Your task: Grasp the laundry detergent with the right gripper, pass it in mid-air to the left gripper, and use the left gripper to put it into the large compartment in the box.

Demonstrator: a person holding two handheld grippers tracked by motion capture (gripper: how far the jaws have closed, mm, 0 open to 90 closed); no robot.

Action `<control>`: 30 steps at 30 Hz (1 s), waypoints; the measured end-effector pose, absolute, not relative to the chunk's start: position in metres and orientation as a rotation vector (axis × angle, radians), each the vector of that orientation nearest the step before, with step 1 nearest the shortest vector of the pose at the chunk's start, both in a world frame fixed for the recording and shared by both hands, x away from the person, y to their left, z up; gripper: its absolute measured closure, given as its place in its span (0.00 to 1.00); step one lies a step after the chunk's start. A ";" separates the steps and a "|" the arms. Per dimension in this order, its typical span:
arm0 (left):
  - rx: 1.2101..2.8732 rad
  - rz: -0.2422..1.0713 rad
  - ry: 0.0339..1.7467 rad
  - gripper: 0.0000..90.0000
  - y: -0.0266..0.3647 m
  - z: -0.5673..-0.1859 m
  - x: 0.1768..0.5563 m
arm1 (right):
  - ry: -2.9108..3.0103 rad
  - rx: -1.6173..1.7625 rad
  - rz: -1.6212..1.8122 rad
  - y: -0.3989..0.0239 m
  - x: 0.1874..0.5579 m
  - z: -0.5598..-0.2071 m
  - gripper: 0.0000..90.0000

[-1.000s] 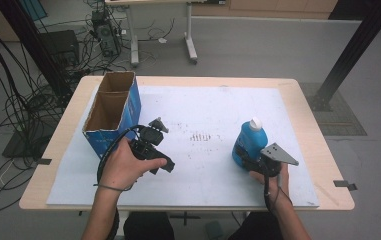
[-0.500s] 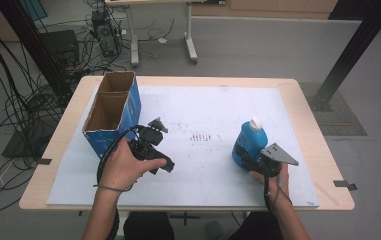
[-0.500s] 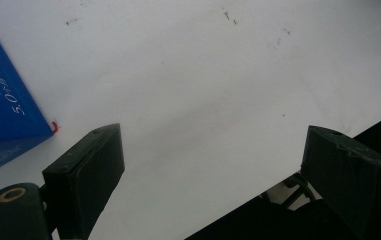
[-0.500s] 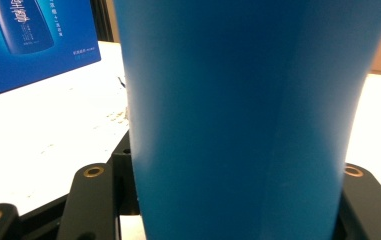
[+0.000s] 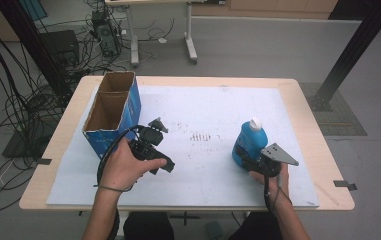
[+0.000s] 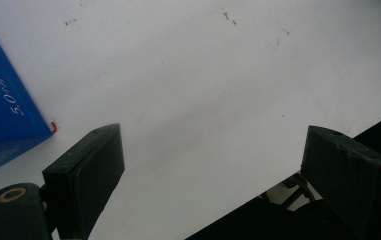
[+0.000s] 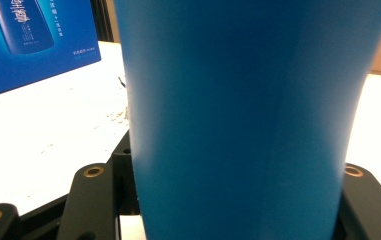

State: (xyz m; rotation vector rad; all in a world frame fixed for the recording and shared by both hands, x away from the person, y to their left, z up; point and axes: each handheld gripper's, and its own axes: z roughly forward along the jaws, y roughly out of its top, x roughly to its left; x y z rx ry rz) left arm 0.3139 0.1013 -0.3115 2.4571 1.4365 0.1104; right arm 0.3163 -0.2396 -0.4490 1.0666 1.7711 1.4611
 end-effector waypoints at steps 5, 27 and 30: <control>2.459 0.110 1.431 0.12 0.101 -0.311 0.314 | 1.771 1.066 1.461 -0.240 0.316 -0.449 0.46; 2.449 0.118 1.408 0.12 0.101 -0.309 0.316 | 1.778 1.063 1.449 -0.239 0.316 -0.448 0.47; 2.457 0.117 1.406 0.12 0.102 -0.307 0.316 | 1.778 1.065 1.448 -0.240 0.316 -0.448 0.47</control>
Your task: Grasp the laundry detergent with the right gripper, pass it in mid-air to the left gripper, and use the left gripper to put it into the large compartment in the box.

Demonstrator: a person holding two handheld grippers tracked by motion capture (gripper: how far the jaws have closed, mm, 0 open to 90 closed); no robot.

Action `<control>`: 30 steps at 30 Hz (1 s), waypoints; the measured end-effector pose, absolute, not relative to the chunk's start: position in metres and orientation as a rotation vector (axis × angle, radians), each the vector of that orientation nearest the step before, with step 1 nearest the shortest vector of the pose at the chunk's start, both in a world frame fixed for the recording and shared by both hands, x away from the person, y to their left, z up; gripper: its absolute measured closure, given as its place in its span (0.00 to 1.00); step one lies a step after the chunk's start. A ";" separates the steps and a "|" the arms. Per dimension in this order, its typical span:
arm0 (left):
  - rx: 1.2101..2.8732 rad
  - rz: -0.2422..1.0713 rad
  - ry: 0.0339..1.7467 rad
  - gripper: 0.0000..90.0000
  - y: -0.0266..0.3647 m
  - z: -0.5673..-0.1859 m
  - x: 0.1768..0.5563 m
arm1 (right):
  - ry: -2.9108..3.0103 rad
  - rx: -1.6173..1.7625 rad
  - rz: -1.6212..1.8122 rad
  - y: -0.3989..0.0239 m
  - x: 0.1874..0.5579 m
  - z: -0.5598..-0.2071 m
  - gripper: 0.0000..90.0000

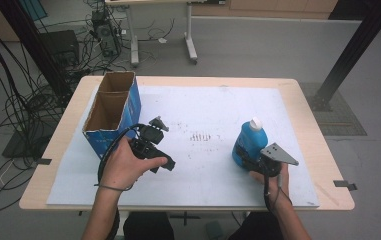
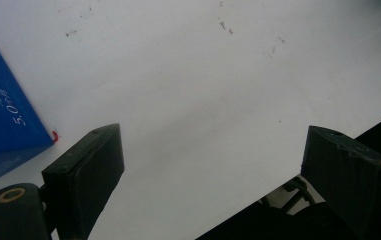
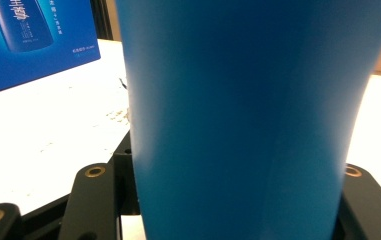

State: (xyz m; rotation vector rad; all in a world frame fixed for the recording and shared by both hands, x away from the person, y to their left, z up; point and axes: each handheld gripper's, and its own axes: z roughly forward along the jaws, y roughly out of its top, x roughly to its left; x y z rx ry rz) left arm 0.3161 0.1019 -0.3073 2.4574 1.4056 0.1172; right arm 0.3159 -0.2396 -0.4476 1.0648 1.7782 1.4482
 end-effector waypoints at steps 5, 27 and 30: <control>2.463 0.120 1.399 0.12 0.102 -0.304 0.317 | 1.786 1.067 1.446 -0.240 0.316 -0.447 0.47; 2.564 0.126 1.150 0.12 0.089 -0.264 0.328 | 1.907 0.996 1.539 -0.255 0.316 -0.404 0.47; 2.602 0.143 1.091 0.12 0.087 -0.252 0.331 | 1.944 0.962 1.547 -0.255 0.318 -0.398 0.47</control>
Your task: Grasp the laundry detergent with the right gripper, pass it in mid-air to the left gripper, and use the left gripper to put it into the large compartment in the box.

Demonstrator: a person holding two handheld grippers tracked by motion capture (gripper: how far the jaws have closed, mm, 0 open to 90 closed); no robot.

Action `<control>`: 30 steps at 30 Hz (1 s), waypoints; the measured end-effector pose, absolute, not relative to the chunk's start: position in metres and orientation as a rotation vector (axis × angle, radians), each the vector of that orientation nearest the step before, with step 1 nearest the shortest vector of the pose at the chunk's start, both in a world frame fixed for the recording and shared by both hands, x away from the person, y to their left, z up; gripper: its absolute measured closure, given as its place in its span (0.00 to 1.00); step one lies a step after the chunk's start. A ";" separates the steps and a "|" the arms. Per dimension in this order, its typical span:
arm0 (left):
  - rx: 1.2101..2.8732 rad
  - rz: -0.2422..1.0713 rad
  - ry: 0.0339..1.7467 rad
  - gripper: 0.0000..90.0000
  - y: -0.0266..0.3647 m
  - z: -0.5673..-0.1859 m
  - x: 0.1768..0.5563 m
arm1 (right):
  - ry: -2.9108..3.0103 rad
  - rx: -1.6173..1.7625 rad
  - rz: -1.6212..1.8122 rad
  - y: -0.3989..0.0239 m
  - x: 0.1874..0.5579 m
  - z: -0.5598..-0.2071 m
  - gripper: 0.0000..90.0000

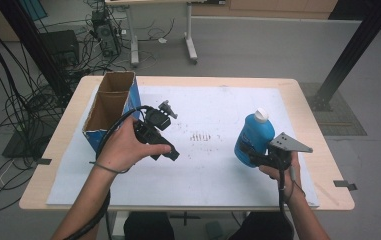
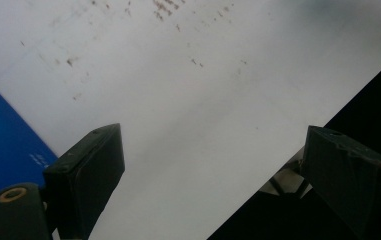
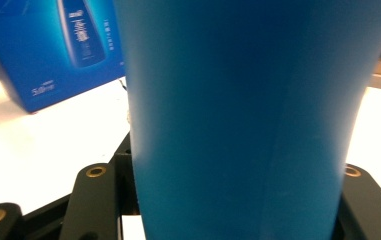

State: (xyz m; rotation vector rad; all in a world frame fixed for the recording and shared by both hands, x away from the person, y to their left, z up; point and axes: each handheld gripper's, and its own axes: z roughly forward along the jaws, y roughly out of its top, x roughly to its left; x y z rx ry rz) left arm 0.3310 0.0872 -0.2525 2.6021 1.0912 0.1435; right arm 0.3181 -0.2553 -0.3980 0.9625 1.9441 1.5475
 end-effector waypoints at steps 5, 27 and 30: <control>2.645 0.175 1.006 0.12 0.085 -0.232 0.338 | 1.985 0.937 1.617 -0.257 0.323 -0.387 0.47; 2.780 0.138 0.568 0.12 0.062 -0.178 0.350 | 2.295 0.579 1.853 -0.246 0.338 -0.335 0.47; 2.781 0.073 0.475 0.12 0.059 -0.171 0.351 | 2.335 0.537 1.866 -0.244 0.338 -0.332 0.47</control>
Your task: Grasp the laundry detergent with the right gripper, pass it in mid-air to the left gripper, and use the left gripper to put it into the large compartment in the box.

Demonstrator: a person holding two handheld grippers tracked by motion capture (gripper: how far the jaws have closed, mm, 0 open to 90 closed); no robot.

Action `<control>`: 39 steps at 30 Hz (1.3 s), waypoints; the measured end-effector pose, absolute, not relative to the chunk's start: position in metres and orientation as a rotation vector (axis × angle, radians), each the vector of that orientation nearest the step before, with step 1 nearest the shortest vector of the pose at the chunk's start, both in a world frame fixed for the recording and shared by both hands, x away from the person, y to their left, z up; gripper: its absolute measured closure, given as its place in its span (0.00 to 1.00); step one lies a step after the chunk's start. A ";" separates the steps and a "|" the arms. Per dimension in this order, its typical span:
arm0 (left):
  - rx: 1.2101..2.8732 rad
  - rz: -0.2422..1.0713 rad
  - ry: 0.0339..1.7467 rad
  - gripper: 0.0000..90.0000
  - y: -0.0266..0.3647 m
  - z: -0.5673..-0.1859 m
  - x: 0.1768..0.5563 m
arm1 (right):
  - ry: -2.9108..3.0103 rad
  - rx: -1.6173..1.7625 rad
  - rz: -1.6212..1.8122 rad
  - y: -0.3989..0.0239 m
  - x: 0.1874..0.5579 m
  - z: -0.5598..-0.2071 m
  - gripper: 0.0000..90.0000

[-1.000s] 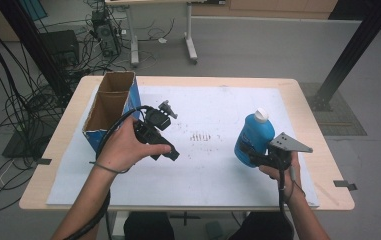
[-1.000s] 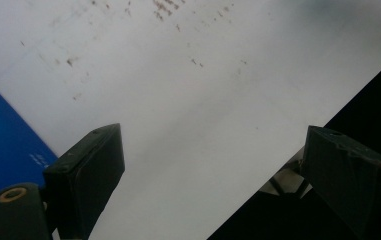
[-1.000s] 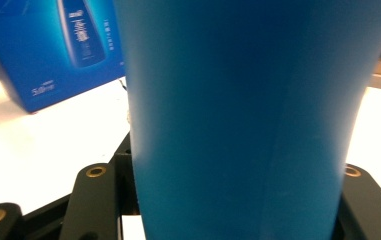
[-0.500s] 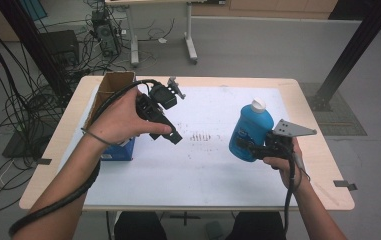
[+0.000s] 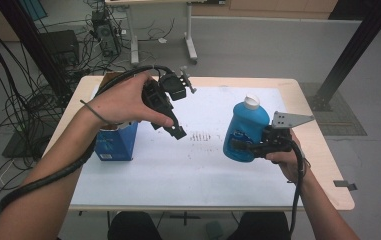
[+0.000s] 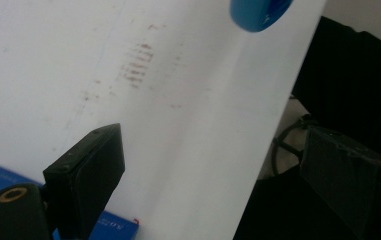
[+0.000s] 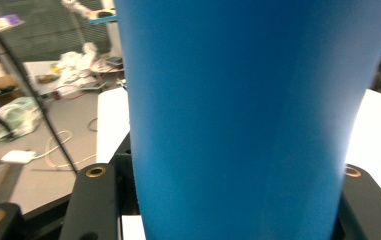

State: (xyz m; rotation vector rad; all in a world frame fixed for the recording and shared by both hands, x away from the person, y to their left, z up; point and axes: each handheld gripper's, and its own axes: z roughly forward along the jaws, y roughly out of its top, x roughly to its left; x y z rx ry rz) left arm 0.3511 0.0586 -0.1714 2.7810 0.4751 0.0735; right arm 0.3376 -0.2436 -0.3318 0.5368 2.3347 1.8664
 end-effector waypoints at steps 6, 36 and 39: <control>2.822 0.038 0.397 0.12 0.053 -0.164 0.354 | 2.404 0.450 1.902 -0.239 0.338 -0.324 0.47; 2.840 0.001 0.169 0.13 0.009 -0.136 0.343 | 2.600 0.131 1.890 -0.201 0.341 -0.289 0.48; 2.839 0.007 0.163 0.13 0.006 -0.136 0.341 | 2.607 0.117 1.893 -0.197 0.341 -0.288 0.48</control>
